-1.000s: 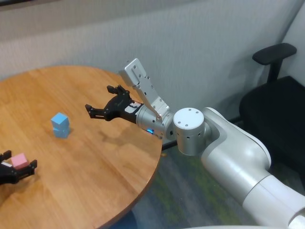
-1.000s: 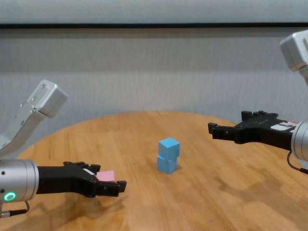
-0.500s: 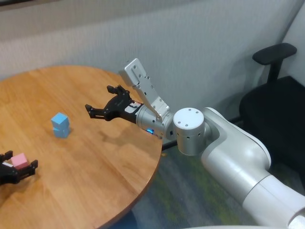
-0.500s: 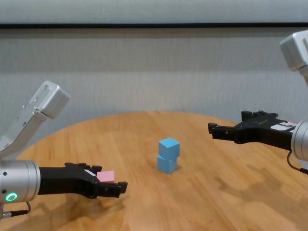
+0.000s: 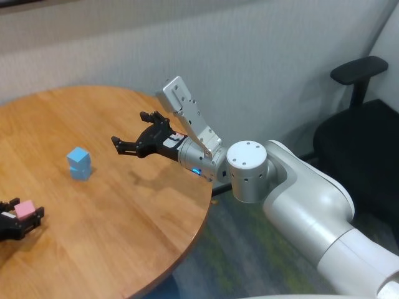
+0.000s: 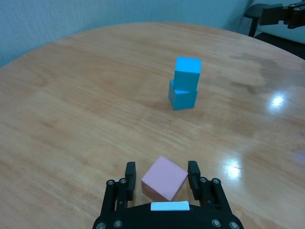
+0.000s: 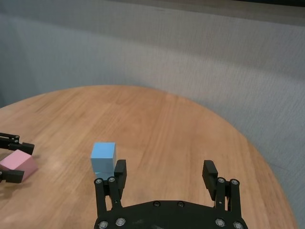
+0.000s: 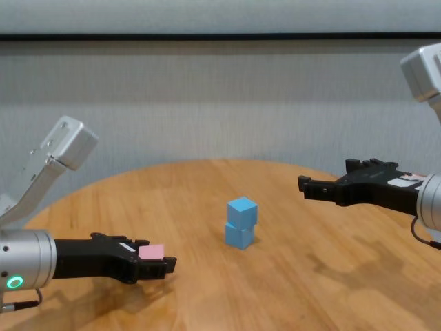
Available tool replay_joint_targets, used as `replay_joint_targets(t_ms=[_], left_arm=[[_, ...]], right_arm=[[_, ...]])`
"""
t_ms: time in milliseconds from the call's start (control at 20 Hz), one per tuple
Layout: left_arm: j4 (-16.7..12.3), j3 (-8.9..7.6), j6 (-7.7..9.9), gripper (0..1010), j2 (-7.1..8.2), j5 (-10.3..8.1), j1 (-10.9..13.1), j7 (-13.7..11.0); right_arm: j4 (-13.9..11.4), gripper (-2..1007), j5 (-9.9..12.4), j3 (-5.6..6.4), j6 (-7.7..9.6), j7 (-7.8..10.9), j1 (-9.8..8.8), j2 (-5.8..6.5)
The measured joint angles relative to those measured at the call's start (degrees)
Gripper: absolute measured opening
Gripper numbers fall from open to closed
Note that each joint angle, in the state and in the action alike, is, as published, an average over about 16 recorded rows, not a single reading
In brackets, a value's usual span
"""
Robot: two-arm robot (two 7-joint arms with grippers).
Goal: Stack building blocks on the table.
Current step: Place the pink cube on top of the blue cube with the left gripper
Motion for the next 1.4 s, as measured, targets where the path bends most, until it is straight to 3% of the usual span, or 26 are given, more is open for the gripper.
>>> replay_joint_targets(t_ms=[500, 950, 1400], left_arm=[[0.12, -0.21, 0.37, 567, 0.05, 0.01, -0.04, 0.24], [-1.57, -0.76, 0.89, 555, 0.11, -0.28, -0.46, 0.65], [-4.56, -1.03, 1.28, 556, -0.81, -1.25, -2.64, 0.85]], right_arm=[[0.00, 1005, 0.00, 0.00, 0.00, 0.00, 0.00, 0.00], [0.00, 1004, 0.00, 0.00, 0.00, 0.00, 0.00, 0.00], [0.00, 1005, 0.00, 0.00, 0.00, 0.00, 0.00, 0.00]])
